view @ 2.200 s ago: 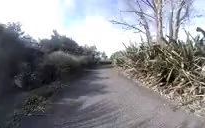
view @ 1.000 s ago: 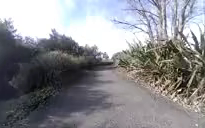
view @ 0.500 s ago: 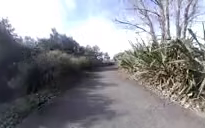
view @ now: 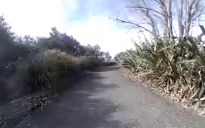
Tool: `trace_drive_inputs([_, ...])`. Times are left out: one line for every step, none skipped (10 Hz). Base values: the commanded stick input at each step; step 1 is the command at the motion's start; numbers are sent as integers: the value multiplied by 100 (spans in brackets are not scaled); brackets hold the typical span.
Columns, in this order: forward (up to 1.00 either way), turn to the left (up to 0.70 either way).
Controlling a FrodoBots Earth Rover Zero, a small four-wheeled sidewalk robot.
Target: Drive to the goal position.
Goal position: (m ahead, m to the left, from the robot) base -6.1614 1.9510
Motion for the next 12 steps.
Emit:
trace_drive_inputs([45,-27])
trace_drive_inputs([45,-27])
trace_drive_inputs([45,-27])
trace_drive_inputs([45,-27])
trace_drive_inputs([45,-27])
trace_drive_inputs([45,-27])
trace_drive_inputs([45,-13])
trace_drive_inputs([45,-8])
trace_drive_inputs([45,-3])
trace_drive_inputs([45,0])
trace_drive_inputs([45,0])
trace_drive_inputs([45,0])
